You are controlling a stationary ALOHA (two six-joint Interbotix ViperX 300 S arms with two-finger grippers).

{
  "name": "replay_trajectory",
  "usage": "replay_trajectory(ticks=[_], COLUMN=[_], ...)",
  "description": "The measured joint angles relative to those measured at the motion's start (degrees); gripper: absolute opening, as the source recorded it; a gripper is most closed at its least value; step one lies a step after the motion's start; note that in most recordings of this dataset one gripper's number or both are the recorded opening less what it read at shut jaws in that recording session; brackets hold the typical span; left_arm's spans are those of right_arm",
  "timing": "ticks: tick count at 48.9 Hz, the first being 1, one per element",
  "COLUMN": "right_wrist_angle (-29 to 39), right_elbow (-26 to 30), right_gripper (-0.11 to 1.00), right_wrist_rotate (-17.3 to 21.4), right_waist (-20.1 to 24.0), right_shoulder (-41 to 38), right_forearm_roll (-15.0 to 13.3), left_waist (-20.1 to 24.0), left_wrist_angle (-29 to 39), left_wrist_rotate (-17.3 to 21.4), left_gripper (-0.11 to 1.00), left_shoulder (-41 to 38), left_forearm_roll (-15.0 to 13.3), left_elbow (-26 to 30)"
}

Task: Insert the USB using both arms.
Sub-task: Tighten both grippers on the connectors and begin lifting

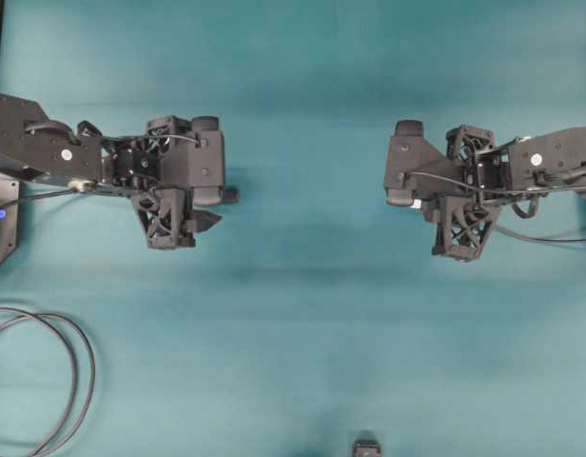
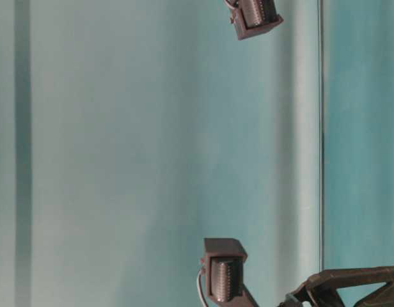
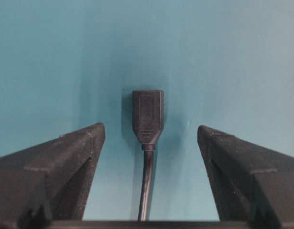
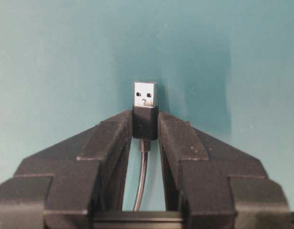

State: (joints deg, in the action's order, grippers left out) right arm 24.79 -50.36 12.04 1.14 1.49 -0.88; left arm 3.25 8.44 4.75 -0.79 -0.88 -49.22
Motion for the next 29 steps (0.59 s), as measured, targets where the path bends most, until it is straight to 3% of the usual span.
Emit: replay_trajectory(ticks=[13,25,29], right_wrist_angle=[0.18,0.26,0.26], right_elbow=[0.09,0.26,0.26], right_gripper=[0.21,0.21,0.21], right_wrist_rotate=[0.09,0.09,0.09], right_waist=[0.09,0.26,0.44], right_shoulder=[0.00,0.00,0.00], right_forearm_roll=[0.00,0.09,0.00], left_waist=[0.35,0.26,0.26], left_wrist_angle=[-1.23,-1.85,-2.20], left_wrist_rotate=[0.00,0.00,0.00], left_gripper=[0.82,0.57,0.54], left_shoulder=[-2.37,-2.81,-2.90], left_forearm_roll=[0.00,0.00,-0.09], left_elbow=[0.09,0.35,0.35])
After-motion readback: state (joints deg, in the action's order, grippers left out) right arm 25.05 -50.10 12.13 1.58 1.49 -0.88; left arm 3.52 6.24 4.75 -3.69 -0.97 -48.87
